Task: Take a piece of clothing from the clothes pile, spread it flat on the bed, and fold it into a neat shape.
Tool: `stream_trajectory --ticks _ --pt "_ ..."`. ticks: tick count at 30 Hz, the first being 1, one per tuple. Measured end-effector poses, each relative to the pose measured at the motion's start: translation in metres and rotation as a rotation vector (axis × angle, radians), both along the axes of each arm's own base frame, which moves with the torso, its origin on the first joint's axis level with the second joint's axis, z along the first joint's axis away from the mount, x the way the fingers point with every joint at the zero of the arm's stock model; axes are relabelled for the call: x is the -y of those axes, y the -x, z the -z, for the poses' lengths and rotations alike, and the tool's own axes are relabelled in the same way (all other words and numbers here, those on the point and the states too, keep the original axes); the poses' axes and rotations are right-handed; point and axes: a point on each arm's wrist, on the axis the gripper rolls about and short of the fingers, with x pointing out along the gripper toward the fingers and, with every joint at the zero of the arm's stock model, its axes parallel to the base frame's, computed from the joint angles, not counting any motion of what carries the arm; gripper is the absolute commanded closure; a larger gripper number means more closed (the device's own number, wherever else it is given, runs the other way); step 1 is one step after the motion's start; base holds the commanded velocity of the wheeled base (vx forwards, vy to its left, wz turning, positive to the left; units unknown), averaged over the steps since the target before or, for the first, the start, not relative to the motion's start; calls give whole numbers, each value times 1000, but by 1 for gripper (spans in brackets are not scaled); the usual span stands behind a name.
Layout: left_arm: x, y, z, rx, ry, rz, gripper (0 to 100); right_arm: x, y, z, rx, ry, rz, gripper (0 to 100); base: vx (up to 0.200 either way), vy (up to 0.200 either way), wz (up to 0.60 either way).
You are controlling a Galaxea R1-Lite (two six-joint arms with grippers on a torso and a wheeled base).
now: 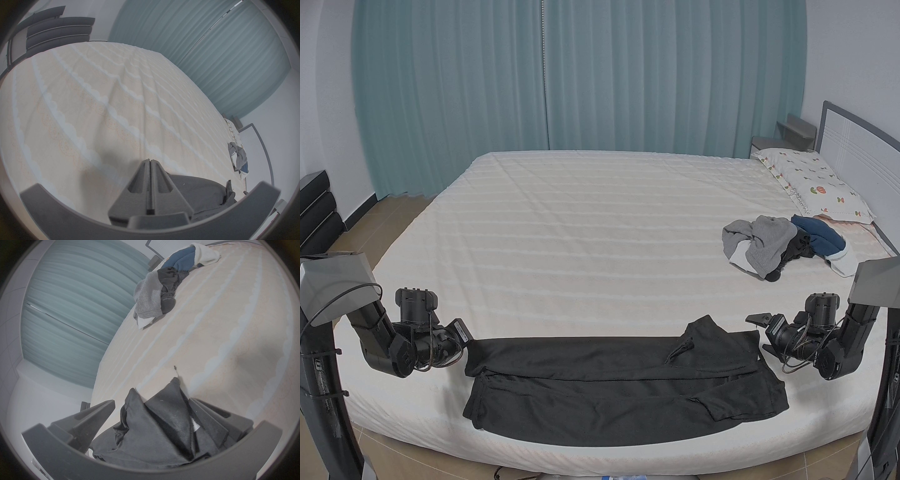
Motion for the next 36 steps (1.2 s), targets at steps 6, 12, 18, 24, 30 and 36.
stream_trajectory --ticks 6,12,18,24,30,36 --pt "-1 0 2 -6 0 -2 100 0 -3 4 -8 1 -1 0 0 0 0" --pt "-1 0 5 -12 -3 -2 100 -1 -12 8 6 2 -7 100 0 0 0" --pt "-1 0 7 -17 -4 -2 100 -2 -16 11 10 9 -12 100 0 0 0" --pt "-5 0 7 -16 -5 -11 100 3 -20 8 37 8 4 100 0 0 0" --pt "-6 -1 7 -16 -5 -14 100 12 -24 5 58 9 30 100 0 0 0" --pt "-6 -2 6 -13 0 -18 100 15 -24 5 59 10 37 100 0 0 0"
